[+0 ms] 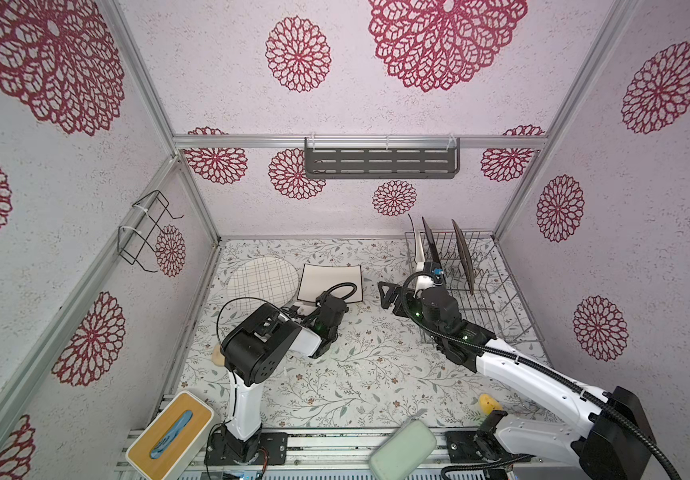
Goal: Unload the plates from the dish rack
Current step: 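Lower the white square plate onto the table with the left gripper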
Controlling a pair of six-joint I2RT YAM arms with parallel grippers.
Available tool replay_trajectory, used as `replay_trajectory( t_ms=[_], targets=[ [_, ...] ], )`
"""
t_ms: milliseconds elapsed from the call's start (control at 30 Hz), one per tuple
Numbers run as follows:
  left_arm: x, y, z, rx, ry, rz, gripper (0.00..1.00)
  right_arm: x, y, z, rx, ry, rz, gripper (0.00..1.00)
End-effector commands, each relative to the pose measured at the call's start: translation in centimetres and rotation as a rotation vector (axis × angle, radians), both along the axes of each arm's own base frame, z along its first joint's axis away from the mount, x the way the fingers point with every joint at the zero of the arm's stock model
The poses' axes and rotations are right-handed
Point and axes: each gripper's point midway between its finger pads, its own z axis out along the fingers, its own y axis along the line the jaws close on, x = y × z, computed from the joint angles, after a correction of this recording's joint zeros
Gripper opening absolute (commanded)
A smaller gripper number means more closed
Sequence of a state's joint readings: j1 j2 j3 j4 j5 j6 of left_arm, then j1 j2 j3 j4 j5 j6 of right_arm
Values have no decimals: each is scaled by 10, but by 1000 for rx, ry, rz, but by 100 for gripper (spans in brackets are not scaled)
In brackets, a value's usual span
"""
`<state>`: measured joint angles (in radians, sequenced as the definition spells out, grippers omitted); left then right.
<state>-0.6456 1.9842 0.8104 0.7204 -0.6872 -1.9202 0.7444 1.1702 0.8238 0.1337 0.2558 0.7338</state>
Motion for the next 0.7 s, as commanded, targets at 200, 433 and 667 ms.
replay_trajectory(
  t_ms=[200,433,667],
  targets=[
    [9,-10,35,-86,-90,5,53,1,-1,11,34,-25,-3,99],
    [5,-9,32,-78,-52,2,74,1,-1,12,36,-25,-1,99],
    [2,-9,29,-77,-22,-2,86,1,-1,12,36,-24,-2,99]
  ],
)
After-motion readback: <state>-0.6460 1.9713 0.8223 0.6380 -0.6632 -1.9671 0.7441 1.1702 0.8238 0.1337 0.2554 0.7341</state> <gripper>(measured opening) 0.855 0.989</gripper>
